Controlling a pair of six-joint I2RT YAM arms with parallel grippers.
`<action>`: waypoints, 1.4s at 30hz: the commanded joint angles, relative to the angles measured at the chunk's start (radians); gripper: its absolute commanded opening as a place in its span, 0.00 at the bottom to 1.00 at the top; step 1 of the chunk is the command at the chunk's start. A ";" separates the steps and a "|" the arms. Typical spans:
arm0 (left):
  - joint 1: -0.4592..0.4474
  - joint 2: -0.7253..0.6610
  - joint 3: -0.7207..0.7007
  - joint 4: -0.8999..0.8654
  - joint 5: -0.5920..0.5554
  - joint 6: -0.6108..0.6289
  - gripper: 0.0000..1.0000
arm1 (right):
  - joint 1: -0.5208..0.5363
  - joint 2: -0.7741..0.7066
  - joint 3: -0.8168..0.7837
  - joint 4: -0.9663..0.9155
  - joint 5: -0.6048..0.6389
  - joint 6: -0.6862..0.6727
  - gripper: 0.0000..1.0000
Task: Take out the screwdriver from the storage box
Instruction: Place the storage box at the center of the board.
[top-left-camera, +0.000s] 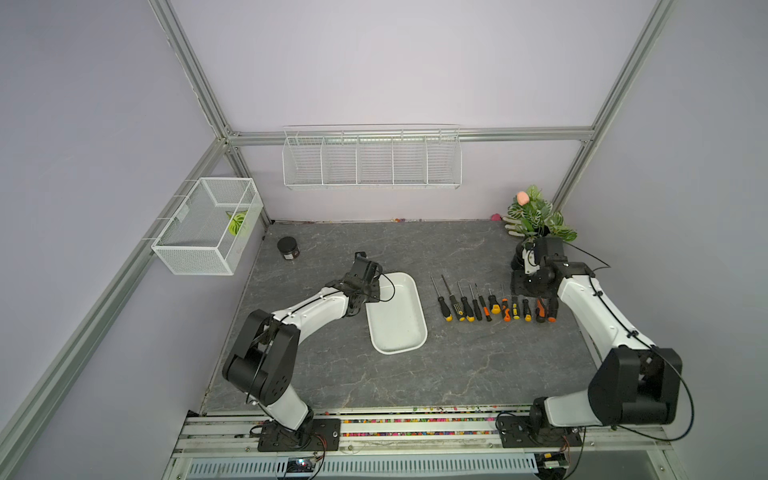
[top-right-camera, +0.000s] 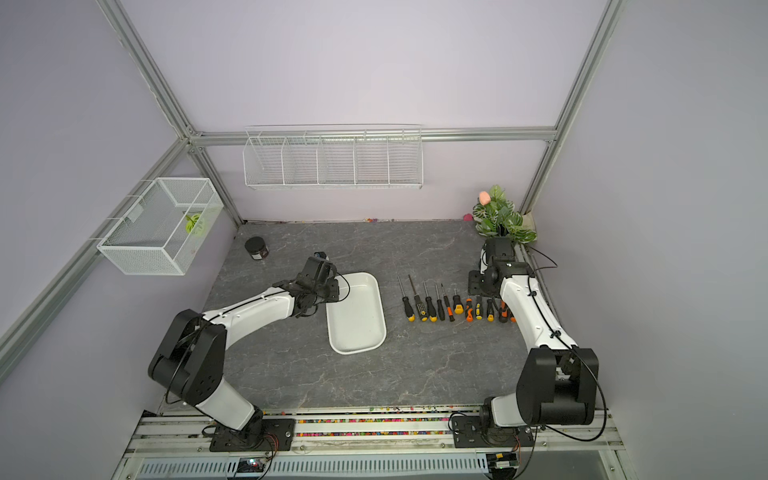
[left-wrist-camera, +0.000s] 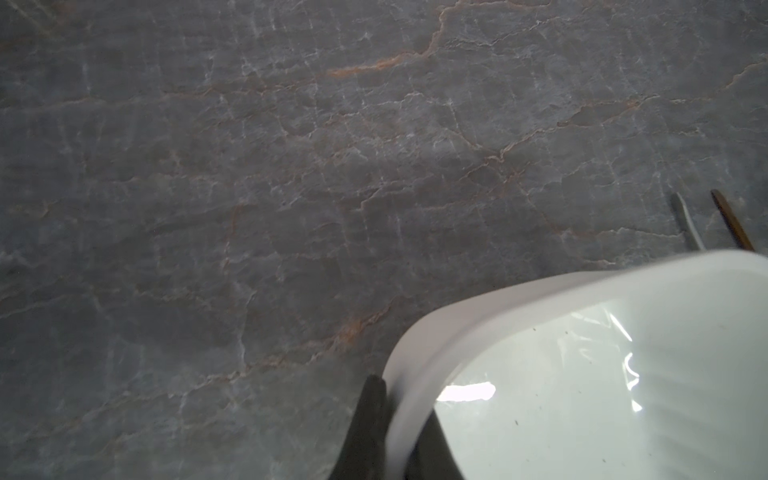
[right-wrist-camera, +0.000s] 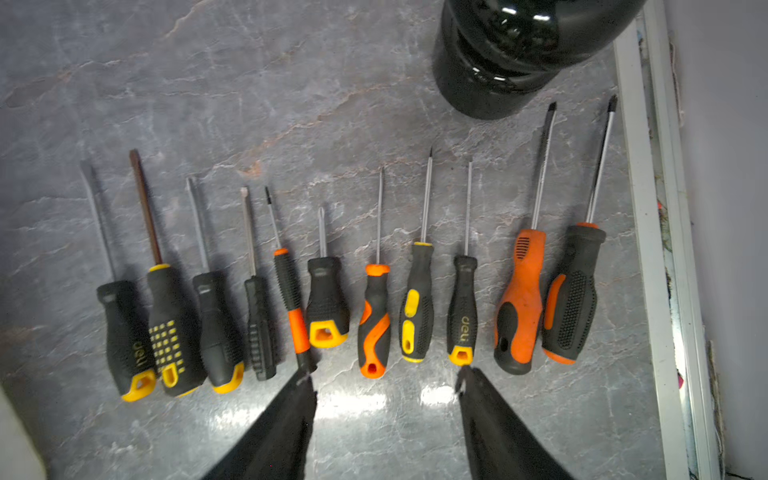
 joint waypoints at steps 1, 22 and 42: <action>0.000 0.090 0.095 -0.041 -0.002 0.027 0.00 | 0.006 -0.058 -0.055 0.034 -0.088 -0.012 0.61; -0.020 0.265 0.273 -0.168 -0.076 0.079 0.11 | 0.029 -0.203 -0.284 0.311 -0.231 0.001 0.98; -0.066 -0.229 0.054 -0.116 -0.187 0.028 0.62 | 0.037 -0.424 -0.447 0.528 -0.017 0.038 0.99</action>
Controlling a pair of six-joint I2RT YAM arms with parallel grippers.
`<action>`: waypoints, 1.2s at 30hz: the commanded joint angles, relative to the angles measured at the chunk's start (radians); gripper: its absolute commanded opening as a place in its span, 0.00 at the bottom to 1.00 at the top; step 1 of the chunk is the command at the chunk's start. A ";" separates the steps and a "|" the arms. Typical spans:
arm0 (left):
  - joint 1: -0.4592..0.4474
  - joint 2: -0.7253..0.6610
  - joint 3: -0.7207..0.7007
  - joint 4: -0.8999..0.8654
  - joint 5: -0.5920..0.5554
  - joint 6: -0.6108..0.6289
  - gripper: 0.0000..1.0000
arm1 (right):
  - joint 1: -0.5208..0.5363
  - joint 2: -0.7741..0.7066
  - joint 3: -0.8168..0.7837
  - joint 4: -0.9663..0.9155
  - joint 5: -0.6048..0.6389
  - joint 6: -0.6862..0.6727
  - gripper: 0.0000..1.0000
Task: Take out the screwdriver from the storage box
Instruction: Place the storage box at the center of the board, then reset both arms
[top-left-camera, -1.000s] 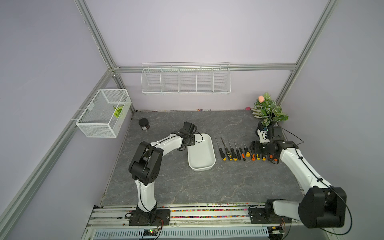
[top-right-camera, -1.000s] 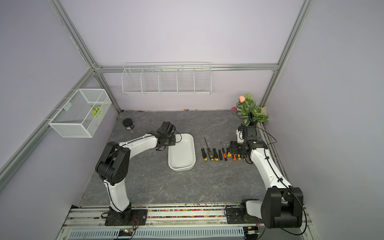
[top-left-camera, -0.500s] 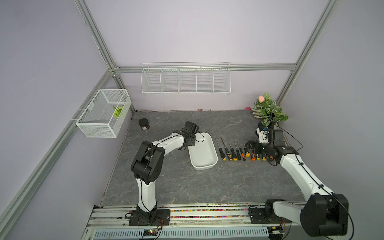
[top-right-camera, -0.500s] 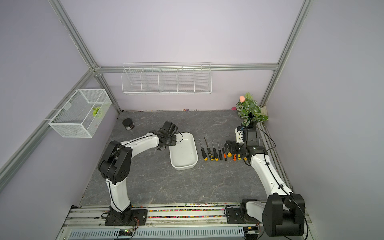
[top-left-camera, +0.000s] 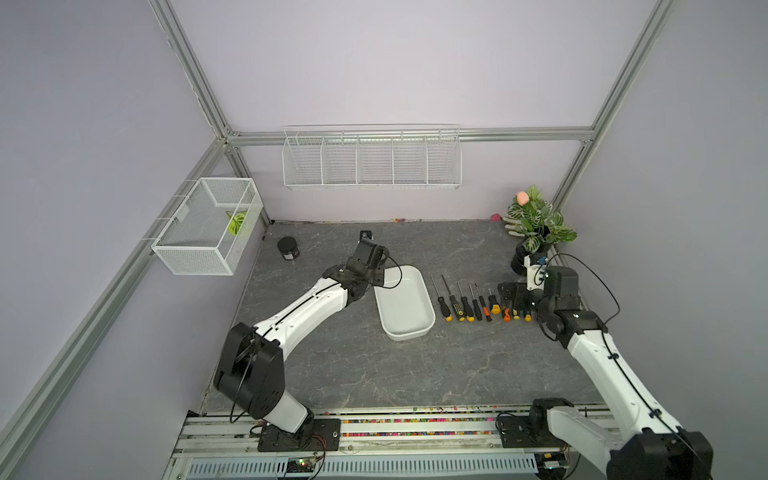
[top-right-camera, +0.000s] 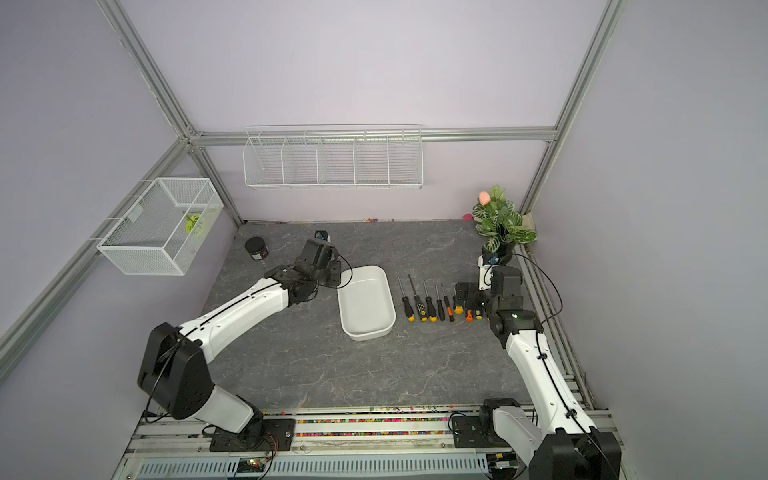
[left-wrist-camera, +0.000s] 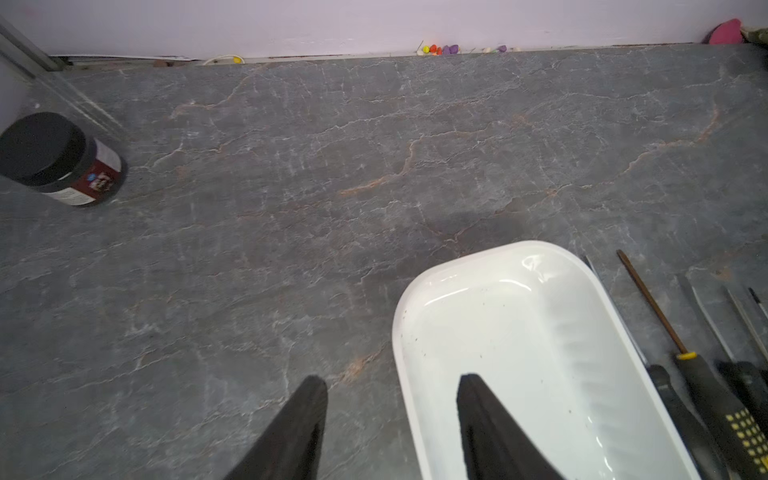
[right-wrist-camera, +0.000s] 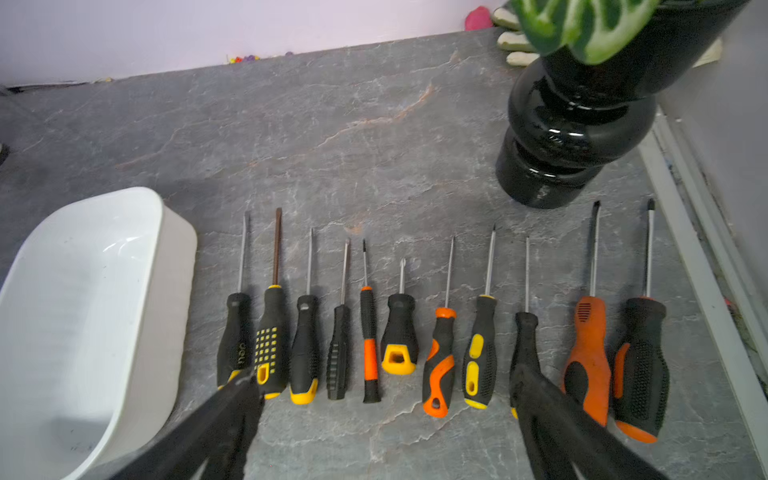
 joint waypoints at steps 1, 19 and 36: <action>-0.002 -0.077 -0.087 0.043 -0.065 -0.039 0.65 | 0.004 -0.039 -0.074 0.153 0.082 0.026 0.99; 0.102 -0.315 -0.414 0.342 -0.197 -0.077 0.99 | -0.014 0.306 -0.382 1.007 -0.026 -0.170 0.99; 0.442 -0.329 -0.772 1.024 -0.197 0.197 1.00 | -0.018 0.512 -0.327 1.102 0.091 -0.135 0.99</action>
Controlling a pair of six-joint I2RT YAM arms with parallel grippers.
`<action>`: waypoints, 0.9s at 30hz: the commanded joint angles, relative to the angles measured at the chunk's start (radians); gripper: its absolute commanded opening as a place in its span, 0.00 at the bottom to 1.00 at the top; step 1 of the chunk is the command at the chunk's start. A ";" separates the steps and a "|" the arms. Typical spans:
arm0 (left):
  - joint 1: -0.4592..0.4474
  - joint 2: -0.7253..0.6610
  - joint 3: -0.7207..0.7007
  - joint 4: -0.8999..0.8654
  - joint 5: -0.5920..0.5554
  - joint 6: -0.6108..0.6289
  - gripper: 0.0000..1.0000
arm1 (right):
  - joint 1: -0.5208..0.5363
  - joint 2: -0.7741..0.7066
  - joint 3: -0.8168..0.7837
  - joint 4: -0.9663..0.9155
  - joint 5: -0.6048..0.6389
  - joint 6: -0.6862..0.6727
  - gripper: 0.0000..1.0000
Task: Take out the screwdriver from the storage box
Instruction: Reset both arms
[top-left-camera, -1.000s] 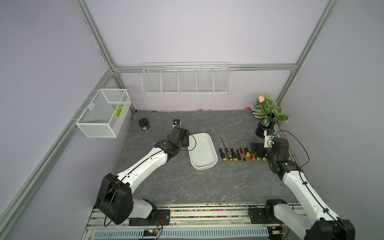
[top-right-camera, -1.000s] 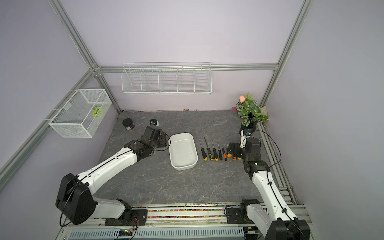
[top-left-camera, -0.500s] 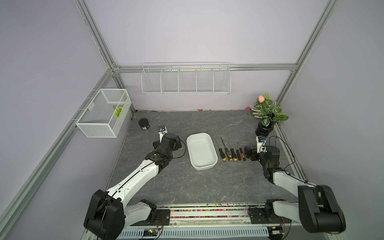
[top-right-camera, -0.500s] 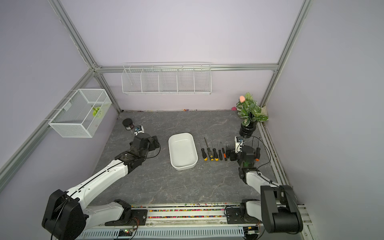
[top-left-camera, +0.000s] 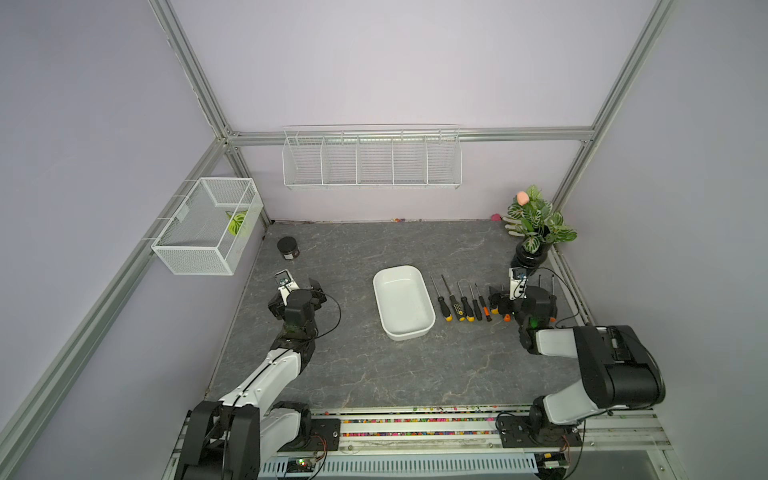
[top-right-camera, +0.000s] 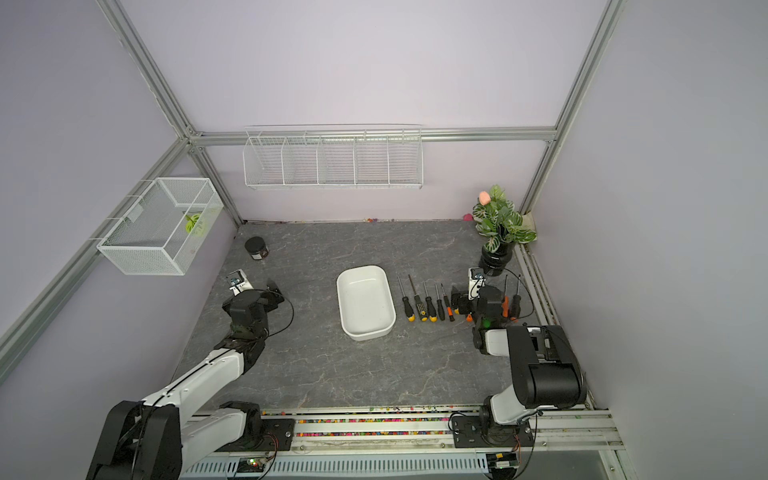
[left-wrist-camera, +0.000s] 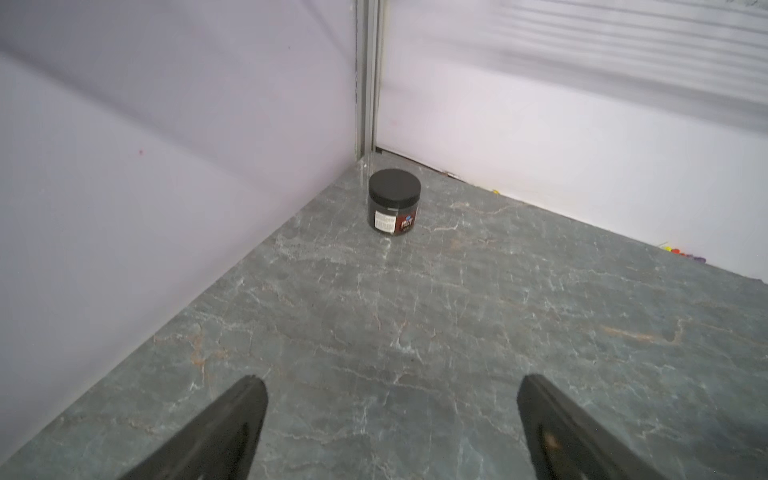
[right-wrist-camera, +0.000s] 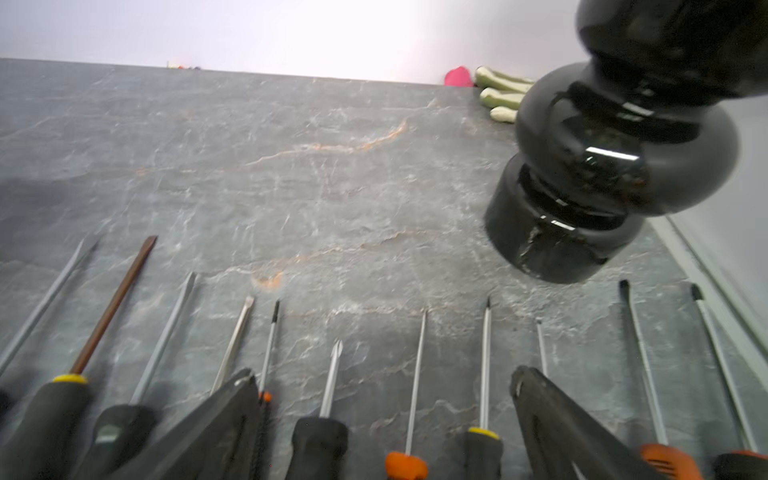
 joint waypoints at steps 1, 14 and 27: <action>0.021 0.072 -0.012 0.175 -0.048 0.088 1.00 | -0.003 -0.021 0.017 -0.024 0.039 0.018 0.99; 0.128 0.392 -0.036 0.479 0.300 0.166 1.00 | -0.002 -0.021 0.015 -0.019 0.043 0.018 0.99; 0.128 0.386 -0.027 0.451 0.297 0.155 1.00 | -0.002 -0.020 0.017 -0.019 0.044 0.017 0.99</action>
